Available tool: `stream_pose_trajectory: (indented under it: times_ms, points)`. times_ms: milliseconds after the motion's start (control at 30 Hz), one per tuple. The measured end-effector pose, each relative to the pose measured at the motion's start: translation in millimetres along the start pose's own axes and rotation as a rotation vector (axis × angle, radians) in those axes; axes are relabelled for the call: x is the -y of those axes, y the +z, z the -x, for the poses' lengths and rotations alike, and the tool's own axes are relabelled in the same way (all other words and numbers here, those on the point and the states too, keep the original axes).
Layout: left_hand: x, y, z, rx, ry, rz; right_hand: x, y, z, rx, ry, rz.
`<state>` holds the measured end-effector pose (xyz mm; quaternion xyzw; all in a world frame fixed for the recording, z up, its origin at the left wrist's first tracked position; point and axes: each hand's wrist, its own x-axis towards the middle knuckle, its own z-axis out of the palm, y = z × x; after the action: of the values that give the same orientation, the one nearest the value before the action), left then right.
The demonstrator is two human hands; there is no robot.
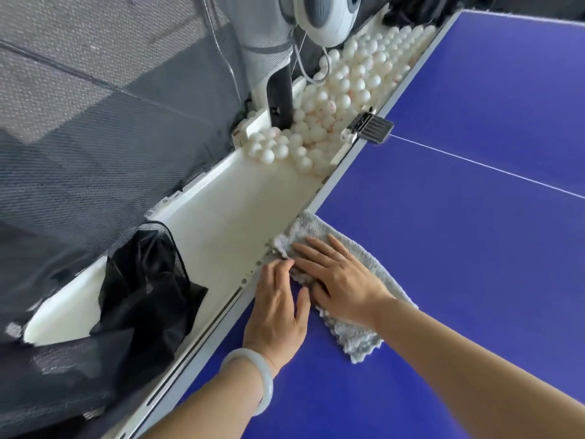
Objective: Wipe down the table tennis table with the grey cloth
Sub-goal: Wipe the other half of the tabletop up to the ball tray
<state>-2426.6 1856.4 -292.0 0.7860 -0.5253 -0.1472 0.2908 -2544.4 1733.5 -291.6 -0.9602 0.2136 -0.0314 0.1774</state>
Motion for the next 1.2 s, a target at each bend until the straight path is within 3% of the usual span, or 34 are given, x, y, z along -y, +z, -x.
stream_pose_trajectory:
  times_ms: [200, 267, 367, 433, 633, 700, 833, 867, 1000, 1200]
  points:
    - [-2, -1, 0, 0.045, -0.026, -0.092, -38, -16, -45, -0.109, 0.398, 0.084]
    - [-2, 1, 0, 0.061, -0.008, -0.187, -24, -9, -40, -0.082, 0.341, 0.095]
    - [-2, 2, -1, 0.092, 0.008, -0.297, -7, 2, -18, 0.025, 0.041, 0.097]
    - [-2, 2, -2, 0.102, 0.036, -0.36, -23, -5, -20, 0.068, -0.013, 0.099]
    - [2, 8, -4, 0.122, 0.098, -0.492, -73, -29, -55, -0.159, 0.56, 0.111]
    - [4, 9, -4, 0.113, 0.093, -0.512, -45, -14, -52, -0.157, 0.5, 0.11]
    - [3, 9, -3, 0.104, 0.123, -0.524, -18, -1, -16, -0.025, 0.081, 0.065]
    - [1, 8, -5, 0.104, 0.128, -0.513, -32, -6, -12, -0.042, 0.095, 0.078]
    - [-11, 5, -37, 0.115, 0.149, -0.444, -77, -27, -6, -0.157, 0.45, 0.126]
    - [-28, 32, -117, 0.205, 0.077, -0.519, -76, -24, -8, -0.135, 0.488, 0.154]
